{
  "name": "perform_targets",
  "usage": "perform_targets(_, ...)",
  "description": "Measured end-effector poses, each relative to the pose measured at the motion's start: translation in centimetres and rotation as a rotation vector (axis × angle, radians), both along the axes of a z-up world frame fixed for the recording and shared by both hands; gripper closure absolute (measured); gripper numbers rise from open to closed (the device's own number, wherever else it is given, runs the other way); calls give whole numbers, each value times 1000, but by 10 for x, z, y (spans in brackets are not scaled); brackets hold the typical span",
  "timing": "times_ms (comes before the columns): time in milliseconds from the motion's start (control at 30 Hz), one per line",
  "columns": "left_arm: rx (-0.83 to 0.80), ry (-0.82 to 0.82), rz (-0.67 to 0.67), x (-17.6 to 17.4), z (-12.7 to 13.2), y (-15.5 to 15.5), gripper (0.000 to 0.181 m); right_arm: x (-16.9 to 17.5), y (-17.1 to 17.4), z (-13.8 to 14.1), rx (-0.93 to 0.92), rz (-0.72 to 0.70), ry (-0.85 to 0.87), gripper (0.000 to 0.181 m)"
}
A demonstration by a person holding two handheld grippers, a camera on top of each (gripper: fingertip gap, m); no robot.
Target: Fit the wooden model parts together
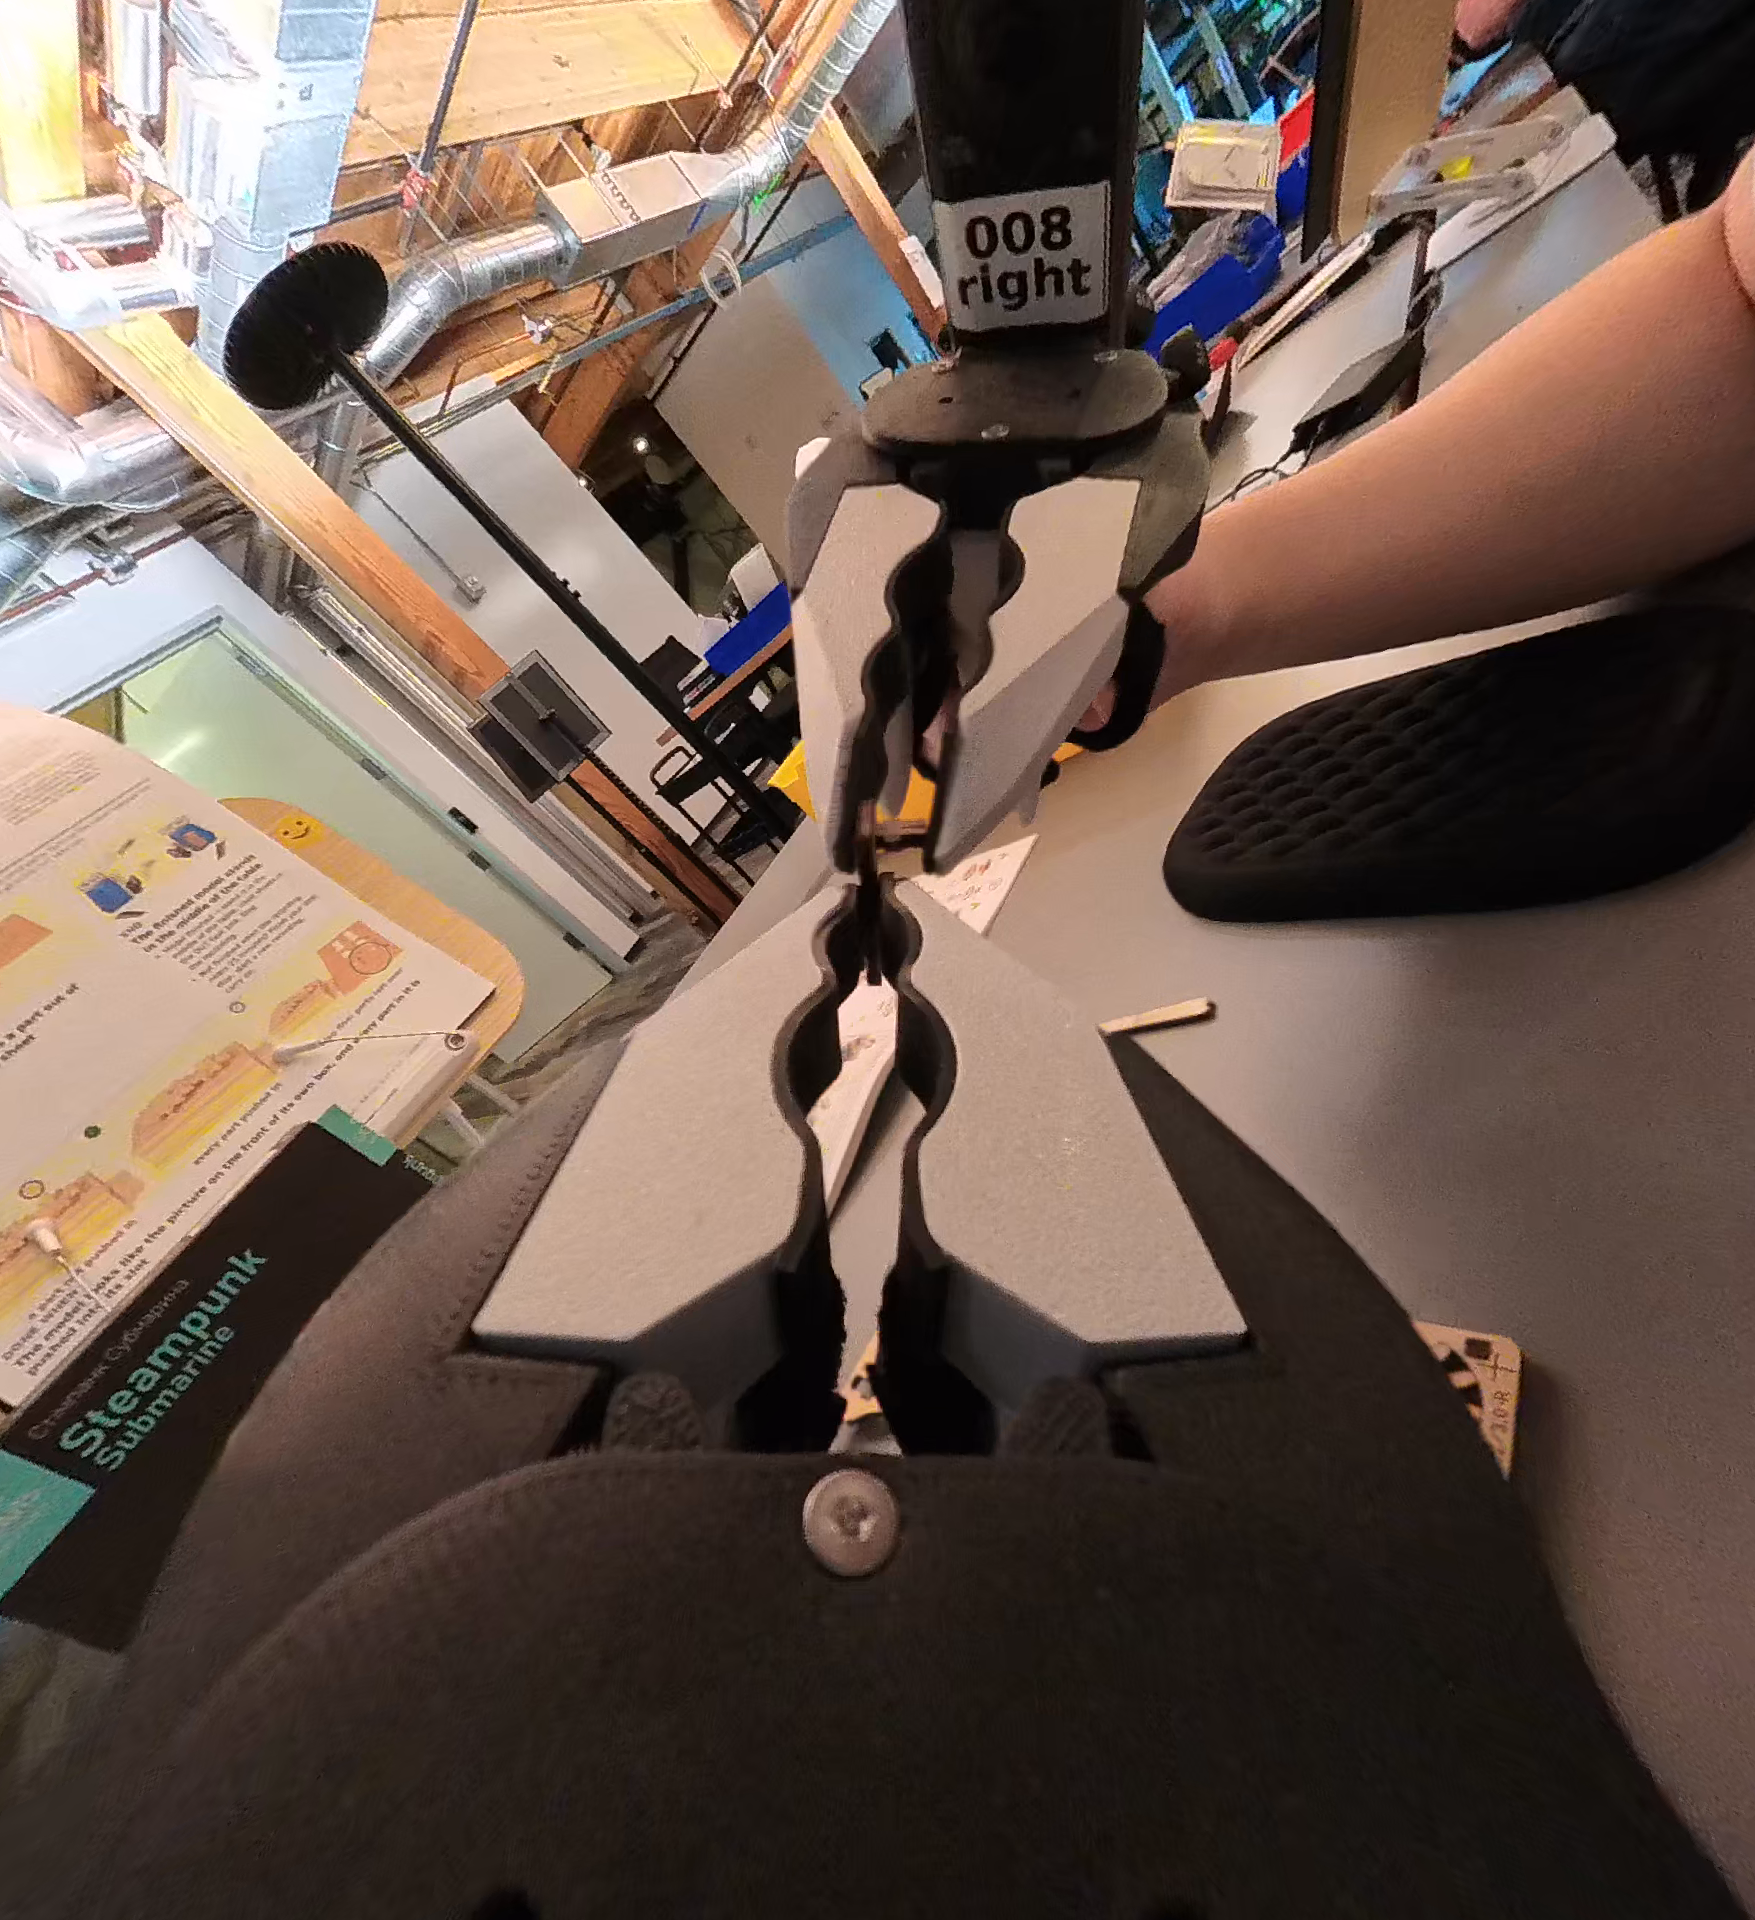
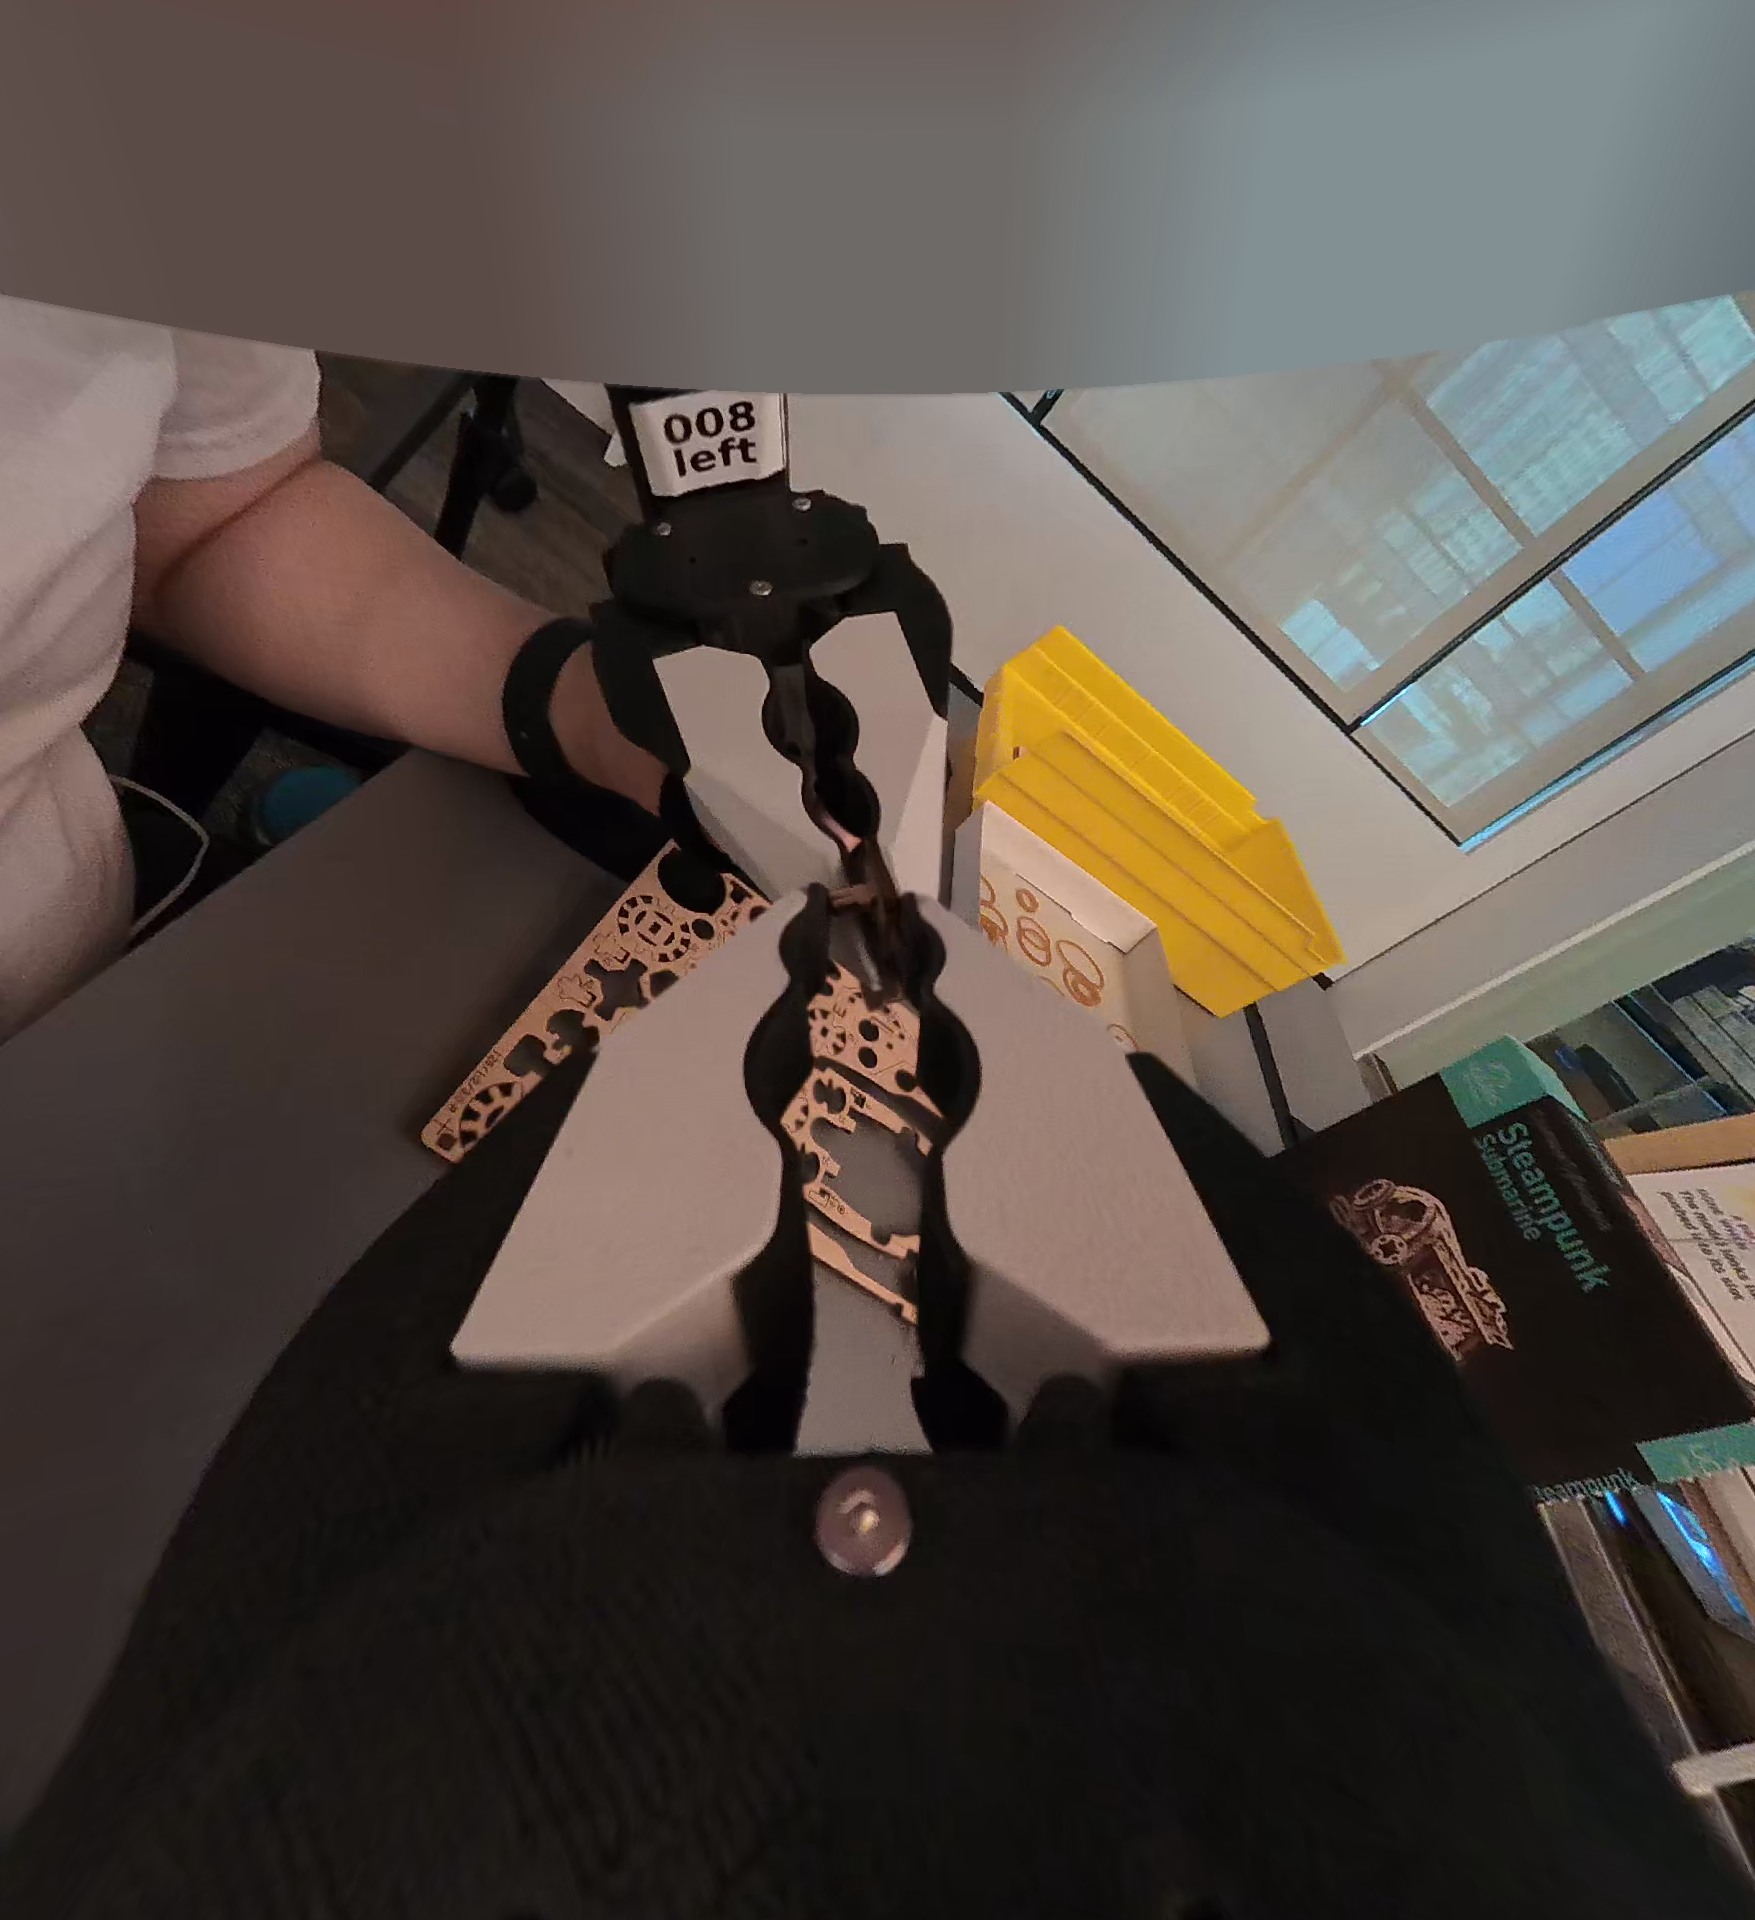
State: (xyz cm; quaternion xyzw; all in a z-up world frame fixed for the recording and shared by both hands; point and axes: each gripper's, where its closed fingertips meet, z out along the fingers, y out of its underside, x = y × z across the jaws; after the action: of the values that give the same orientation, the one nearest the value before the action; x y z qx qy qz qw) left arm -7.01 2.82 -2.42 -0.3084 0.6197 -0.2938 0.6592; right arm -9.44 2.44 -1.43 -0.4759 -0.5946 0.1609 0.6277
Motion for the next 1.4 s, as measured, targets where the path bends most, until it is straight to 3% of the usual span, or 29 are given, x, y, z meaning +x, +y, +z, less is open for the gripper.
perform_targets(600, -5, -34, 65, -3, 5, 5, 181, -3, 6, 4, 34, -45, 82, 171)
perform_targets(767, -164, -2, -16, -3, 2, 7, 181, 0, 10, 3, 6, -56, 84, 171)
perform_targets(900, -244, -99, -88, -18, 22, 7, 173, 5, 19, 0, -61, -107, 60, 171)
perform_targets(1400, -288, -38, -137, -12, 13, 2, 181, 2, 12, -1, -97, -59, 50, 171)
